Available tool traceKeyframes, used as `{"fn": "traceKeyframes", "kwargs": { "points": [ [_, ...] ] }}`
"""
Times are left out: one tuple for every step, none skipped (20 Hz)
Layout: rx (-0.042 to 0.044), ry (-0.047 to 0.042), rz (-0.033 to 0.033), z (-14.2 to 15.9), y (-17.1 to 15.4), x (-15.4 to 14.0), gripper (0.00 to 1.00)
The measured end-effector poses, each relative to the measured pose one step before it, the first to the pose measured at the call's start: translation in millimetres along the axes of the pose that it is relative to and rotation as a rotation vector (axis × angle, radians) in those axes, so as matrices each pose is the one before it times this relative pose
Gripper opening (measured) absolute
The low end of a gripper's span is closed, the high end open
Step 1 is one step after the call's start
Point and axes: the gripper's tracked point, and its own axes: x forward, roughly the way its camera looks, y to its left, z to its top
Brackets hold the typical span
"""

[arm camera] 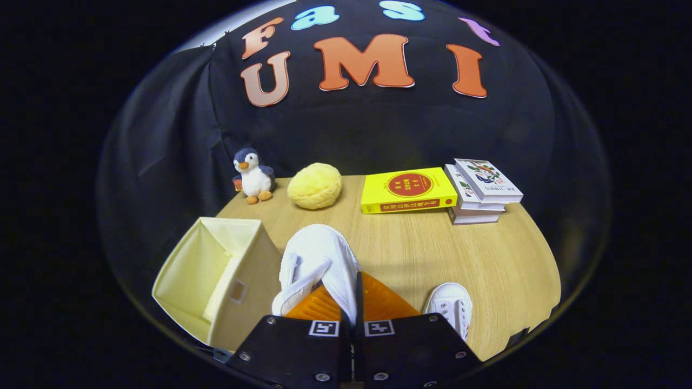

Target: Open the storage box then place both shoes into the box .Put the left shoe in first, then the right shoe, with the right side of both shoes facing outward in a uniform manner.

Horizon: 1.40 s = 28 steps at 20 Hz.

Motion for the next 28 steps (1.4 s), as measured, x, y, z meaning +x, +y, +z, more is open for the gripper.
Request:
{"fn": "traceKeyframes", "kwargs": {
  "points": [
    [0.00671,0.00298,0.01989,8.27,15.19,-4.10,0.03],
    [-0.00023,-0.00074,0.01946,8.20,16.06,-2.57,0.03],
    [-0.00667,-0.00392,0.01856,6.86,15.74,-1.05,0.03],
    [-0.00970,-0.00457,0.01818,5.96,17.30,-0.06,0.03],
    [-0.01064,-0.00085,0.01856,4.45,17.96,2.87,0.03],
    [-0.00928,0.00396,0.01540,1.85,17.36,4.23,0.03],
    [-0.00704,0.01424,0.01256,-1.68,16.82,6.88,0.03],
    [-0.00070,0.01810,0.00685,-2.99,15.11,5.99,0.03],
    [0.00340,0.02319,0.00637,-4.62,13.58,6.86,0.03],
    [0.00466,0.01812,0.00512,-4.19,12.96,6.39,0.03],
    [0.00121,0.01870,0.00156,-5.62,10.81,5.97,0.03],
    [-0.00048,0.01472,-0.00240,-5.32,9.31,6.75,0.03],
    [-0.00424,0.01903,-0.00368,-6.42,7.78,7.12,0.03],
    [0.00091,0.01787,-0.00901,-6.72,6.48,7.28,0.03],
    [0.00519,0.02792,-0.01517,-9.31,3.85,6.84,0.03],
    [0.00875,0.02562,-0.01614,-7.68,3.37,6.74,0.03],
    [0.00832,0.03278,-0.01662,-8.13,3.08,6.80,0.03],
    [0.00633,0.02864,-0.01168,-7.02,3.54,7.45,0.03],
    [0.00156,0.03409,-0.00635,-6.18,4.38,9.17,0.03],
    [0.00264,0.02704,-0.00459,-4.64,4.67,7.85,0.03],
    [0.00537,0.01796,-0.00664,-3.69,4.05,7.49,0.04],
    [0.00115,0.01573,-0.02548,-1.81,0.00,4.86,0.05],
    [0.00908,0.00159,-0.00262,0.76,2.88,5.92,0.05],
    [-0.00071,0.01030,-0.00528,-1.48,3.13,4.71,0.05],
    [0.00172,0.03001,0.00349,-5.82,2.29,0.47,0.09],
    [0.00589,0.03052,0.01790,-8.09,5.41,0.16,0.12],
    [0.00549,0.03128,0.02395,-8.59,5.37,-1.51,0.18],
    [0.00823,0.01702,0.03751,-5.86,7.48,-5.25,0.24]
  ]
}}
